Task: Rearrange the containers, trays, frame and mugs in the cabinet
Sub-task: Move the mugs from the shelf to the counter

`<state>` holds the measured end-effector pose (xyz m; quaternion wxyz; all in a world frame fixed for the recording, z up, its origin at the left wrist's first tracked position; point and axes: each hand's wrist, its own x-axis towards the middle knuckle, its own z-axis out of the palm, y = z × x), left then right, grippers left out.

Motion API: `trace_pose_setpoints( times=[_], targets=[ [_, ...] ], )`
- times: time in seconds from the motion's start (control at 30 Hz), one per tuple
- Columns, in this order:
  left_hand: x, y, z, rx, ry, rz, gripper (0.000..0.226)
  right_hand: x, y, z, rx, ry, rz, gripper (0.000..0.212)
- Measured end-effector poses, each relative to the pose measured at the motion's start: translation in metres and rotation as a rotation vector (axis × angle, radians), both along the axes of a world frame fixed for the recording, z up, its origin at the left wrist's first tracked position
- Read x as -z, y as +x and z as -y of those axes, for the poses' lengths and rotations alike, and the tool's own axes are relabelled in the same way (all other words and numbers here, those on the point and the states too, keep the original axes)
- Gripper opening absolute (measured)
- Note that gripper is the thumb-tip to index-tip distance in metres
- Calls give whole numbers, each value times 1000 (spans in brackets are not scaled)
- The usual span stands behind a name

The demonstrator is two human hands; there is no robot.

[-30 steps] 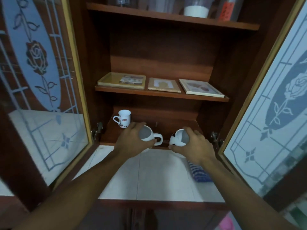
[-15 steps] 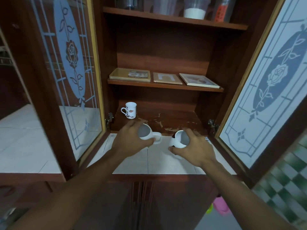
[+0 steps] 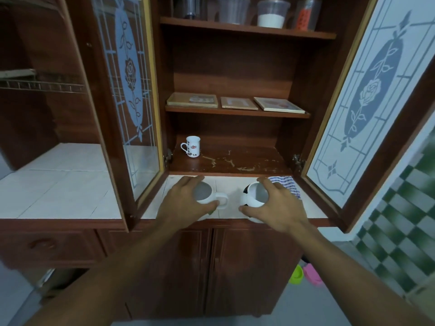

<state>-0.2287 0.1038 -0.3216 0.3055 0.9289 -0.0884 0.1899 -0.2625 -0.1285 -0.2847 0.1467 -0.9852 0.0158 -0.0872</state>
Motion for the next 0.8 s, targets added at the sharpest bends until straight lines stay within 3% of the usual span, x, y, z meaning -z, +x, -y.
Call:
trace_pose_setpoints(
  times=[0.4, 0.8],
  targets=[
    [-10, -41, -77, 74, 78, 2, 85, 6, -55, -81, 74, 6, 28, 94],
    [-15, -82, -140, 23, 8, 21, 88, -9, -90, -132, -36, -8, 32, 92]
  ],
)
